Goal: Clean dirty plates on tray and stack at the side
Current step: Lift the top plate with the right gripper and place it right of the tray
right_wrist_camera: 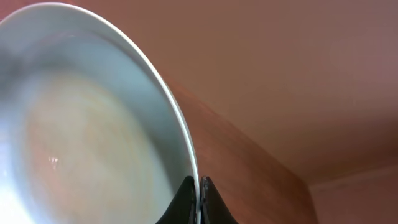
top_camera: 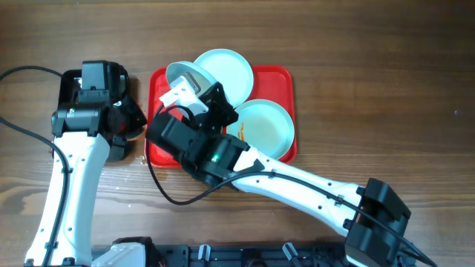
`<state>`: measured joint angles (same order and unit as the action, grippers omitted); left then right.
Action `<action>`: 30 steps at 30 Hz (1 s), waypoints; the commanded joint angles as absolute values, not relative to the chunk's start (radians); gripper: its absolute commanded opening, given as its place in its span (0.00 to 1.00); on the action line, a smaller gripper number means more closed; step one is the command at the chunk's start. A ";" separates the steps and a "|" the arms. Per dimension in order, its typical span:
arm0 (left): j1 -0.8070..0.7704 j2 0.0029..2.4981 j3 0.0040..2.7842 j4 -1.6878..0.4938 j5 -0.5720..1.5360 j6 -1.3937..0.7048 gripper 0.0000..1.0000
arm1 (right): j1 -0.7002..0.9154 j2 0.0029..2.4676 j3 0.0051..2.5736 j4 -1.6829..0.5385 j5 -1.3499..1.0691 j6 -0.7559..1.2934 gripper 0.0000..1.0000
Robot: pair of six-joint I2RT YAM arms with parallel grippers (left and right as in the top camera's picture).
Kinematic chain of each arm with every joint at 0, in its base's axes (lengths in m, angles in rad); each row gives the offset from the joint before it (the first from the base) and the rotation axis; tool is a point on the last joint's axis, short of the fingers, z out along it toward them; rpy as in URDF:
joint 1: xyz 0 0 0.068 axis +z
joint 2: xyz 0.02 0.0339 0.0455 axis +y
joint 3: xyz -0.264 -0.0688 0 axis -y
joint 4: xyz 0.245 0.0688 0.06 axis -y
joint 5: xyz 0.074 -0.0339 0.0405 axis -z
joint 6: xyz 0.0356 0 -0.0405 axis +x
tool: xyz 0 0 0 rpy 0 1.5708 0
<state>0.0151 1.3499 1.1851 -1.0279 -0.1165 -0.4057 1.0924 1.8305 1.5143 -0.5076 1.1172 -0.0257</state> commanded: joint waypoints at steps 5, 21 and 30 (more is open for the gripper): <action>0.020 1.336 1.197 -1.022 -0.104 -0.397 0.04 | 1.085 1.809 1.528 -0.596 0.984 0.163 0.04; 0.020 1.336 1.197 -1.022 -0.104 -0.397 0.04 | 0.984 1.765 1.528 -0.749 0.579 0.488 0.04; 0.020 1.339 1.197 -1.021 -0.104 -0.397 0.04 | 0.400 1.581 1.524 -0.914 0.045 0.558 0.05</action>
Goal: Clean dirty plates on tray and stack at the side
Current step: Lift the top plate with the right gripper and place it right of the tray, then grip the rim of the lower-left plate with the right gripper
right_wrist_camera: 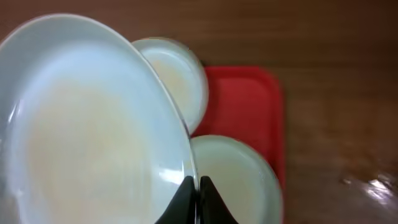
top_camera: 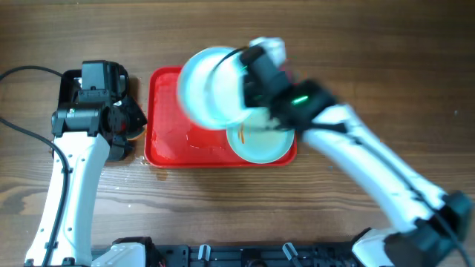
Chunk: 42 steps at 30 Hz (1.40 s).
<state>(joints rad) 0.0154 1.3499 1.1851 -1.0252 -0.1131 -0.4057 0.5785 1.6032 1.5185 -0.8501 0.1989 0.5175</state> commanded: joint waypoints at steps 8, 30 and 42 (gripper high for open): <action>0.020 1.343 1.195 -1.021 -0.086 -0.397 0.04 | -0.047 1.603 1.280 -0.846 0.045 0.558 0.04; 0.019 1.343 1.195 -1.015 -0.071 -0.389 0.04 | 0.144 1.636 1.234 -0.628 -0.497 0.323 0.99; 0.019 1.343 1.195 -1.007 -0.048 -0.370 0.04 | 0.283 2.136 1.953 -1.018 -0.385 0.302 1.00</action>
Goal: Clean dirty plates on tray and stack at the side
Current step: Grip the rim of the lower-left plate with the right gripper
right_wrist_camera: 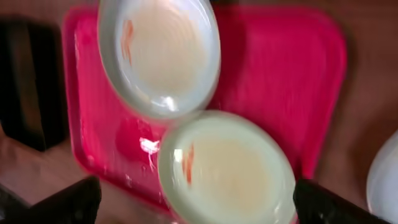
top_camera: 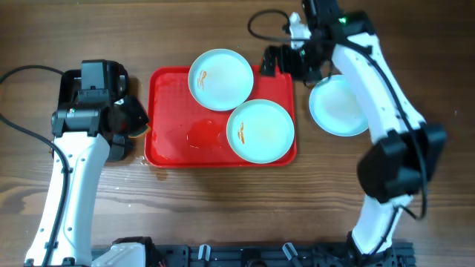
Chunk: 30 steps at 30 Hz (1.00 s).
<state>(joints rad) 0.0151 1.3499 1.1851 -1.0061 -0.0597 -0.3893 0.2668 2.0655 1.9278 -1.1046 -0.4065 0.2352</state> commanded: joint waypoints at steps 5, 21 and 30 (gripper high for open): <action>0.019 1.343 1.195 -1.007 -0.048 -0.370 0.04 | 0.358 2.216 1.919 -0.717 -0.247 0.352 0.91; 0.019 1.343 1.195 -1.007 0.011 -0.347 0.04 | 0.473 2.387 1.919 -0.704 0.065 0.369 0.55; 0.019 1.343 1.195 -1.002 0.010 -0.344 0.04 | 0.490 2.387 1.919 -0.719 -0.130 0.402 0.04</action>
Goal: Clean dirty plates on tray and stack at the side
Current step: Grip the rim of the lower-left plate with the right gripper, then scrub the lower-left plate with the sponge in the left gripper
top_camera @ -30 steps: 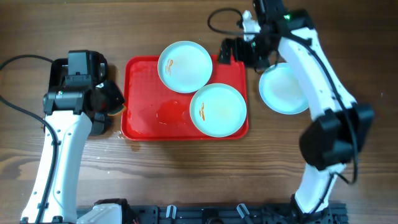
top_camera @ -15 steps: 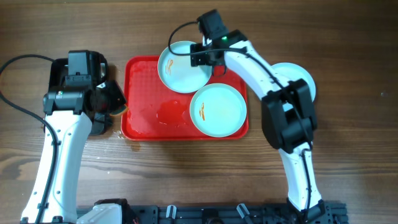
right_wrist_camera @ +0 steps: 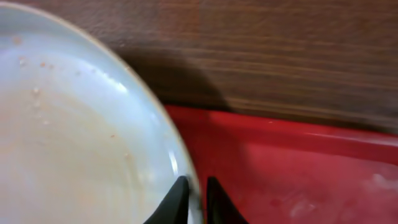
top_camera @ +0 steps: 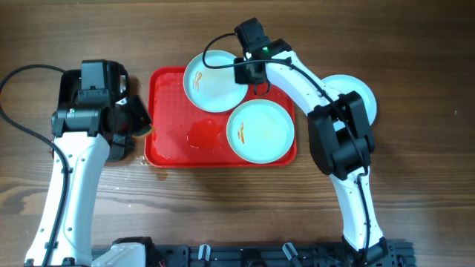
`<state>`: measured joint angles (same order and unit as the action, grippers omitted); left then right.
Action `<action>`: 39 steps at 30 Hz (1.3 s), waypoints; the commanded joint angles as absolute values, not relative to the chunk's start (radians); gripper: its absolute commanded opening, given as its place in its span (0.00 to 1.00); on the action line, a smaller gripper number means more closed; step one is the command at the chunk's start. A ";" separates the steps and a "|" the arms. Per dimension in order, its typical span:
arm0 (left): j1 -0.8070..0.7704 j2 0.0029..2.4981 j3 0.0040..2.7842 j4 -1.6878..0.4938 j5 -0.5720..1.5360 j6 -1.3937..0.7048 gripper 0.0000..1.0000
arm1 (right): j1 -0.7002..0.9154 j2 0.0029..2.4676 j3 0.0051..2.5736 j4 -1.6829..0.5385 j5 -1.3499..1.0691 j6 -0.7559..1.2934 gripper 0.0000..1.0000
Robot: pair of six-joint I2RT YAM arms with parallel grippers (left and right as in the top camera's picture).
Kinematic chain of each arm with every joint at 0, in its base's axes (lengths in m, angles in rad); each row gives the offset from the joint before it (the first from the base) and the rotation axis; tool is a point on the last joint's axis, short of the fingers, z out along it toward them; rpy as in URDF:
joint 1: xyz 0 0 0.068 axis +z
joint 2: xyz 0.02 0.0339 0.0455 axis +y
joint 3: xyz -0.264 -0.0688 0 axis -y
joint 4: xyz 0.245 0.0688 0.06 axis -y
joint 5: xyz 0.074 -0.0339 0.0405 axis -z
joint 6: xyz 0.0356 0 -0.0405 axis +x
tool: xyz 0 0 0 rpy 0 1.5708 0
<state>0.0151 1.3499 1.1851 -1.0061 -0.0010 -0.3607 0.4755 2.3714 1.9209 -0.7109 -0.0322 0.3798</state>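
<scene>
A red tray [top_camera: 171,126] carries two pale plates streaked with orange. The upper plate [top_camera: 211,81] lies at the tray's back edge, and the lower plate [top_camera: 260,131] at its right front. My right gripper [top_camera: 251,80] sits at the upper plate's right rim. In the right wrist view this plate [right_wrist_camera: 74,137] fills the left, and my right gripper [right_wrist_camera: 196,182] is shut on its rim, one finger on each side. A third plate [top_camera: 364,100] lies on the table right of the tray, partly under the right arm. My left gripper [top_camera: 137,119] hovers at the tray's left edge; its jaws are not visible.
The wooden table [top_camera: 415,185] surrounds the tray. A wet reddish smear [top_camera: 199,137] lies on the tray floor. A small yellowish bit [top_camera: 151,129] shows by the left gripper. The right arm arches over the tray's right back corner. A black cable [top_camera: 22,74] runs at far left.
My right gripper was open, high over the tray's back right corner. It now sits low at the upper plate's right rim with its fingers shut on it. The left arm has not moved.
My right gripper held a plate tilted over the tray's left part, then over the tray's middle. After that the plate lay on the table right of the tray and the gripper was open. Now the gripper clasps the upper tray plate's rim.
</scene>
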 commanded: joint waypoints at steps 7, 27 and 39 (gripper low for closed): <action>0.019 1.343 1.195 -1.002 0.011 -0.344 0.04 | 0.583 2.387 1.919 -0.741 -0.225 0.452 0.04; -0.025 1.528 1.195 -0.901 0.154 -0.239 0.04 | 0.686 2.387 1.919 -1.011 -0.183 0.516 0.04; -0.075 1.836 1.194 -0.793 0.351 -0.243 0.04 | 0.686 2.387 1.919 -1.007 -0.184 0.526 0.04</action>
<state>-0.0345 1.7821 1.1851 -0.8211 0.2840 -0.2623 0.6842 2.3714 1.9213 -0.9947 -0.2138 0.5125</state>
